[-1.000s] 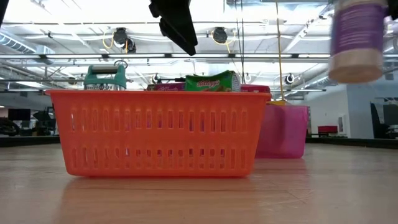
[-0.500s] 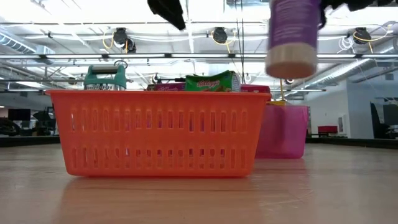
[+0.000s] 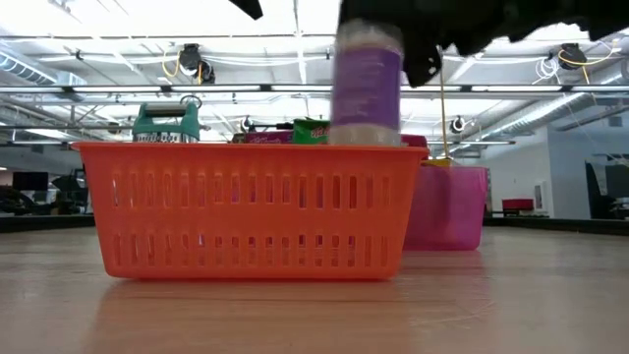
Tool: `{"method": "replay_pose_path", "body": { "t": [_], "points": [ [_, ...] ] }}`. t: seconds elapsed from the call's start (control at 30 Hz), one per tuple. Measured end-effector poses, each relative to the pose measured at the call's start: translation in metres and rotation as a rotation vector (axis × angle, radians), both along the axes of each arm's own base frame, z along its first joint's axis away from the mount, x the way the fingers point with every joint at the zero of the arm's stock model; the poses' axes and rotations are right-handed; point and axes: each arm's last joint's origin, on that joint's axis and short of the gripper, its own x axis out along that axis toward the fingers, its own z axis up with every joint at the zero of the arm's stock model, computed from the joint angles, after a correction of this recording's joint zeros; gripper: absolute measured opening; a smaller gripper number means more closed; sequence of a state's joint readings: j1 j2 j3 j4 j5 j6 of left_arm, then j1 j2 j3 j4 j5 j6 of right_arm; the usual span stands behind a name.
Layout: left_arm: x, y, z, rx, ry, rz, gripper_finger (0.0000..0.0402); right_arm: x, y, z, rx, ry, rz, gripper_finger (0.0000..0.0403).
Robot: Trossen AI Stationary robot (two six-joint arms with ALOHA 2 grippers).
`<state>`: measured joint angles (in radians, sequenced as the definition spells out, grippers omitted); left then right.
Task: Pick & Place Kitchen Items
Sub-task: Put the black seasoning bottle into the orange bin, then put the orange seasoning pack into the orange bin
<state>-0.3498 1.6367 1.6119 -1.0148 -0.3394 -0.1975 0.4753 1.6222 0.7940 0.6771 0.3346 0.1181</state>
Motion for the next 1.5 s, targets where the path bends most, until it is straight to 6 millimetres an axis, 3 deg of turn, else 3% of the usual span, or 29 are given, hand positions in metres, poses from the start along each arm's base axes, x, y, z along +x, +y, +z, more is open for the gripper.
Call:
{"method": "replay_pose_path", "body": {
  "t": [0.53,0.97,1.3,1.5],
  "points": [
    [-0.002,-0.002,-0.001,0.026,0.002,0.020,0.0225,0.025,-0.005,-0.021,0.035,0.024,0.012,0.0207],
    [-0.002,-0.002,-0.001,0.025,0.001,0.021,0.0225,0.028,-0.008,-0.028,0.045,0.056,0.001,0.0226],
    [-0.001,-0.002,-0.001,0.024,0.000,0.025,0.0225,0.028,-0.008,-0.028,0.042,0.056,0.001,0.0274],
    [-0.002,-0.002,-0.001,0.024,0.000,0.025,0.0225,0.028,-0.008,-0.028,0.007,0.046,0.009,0.0280]
  ]
}}
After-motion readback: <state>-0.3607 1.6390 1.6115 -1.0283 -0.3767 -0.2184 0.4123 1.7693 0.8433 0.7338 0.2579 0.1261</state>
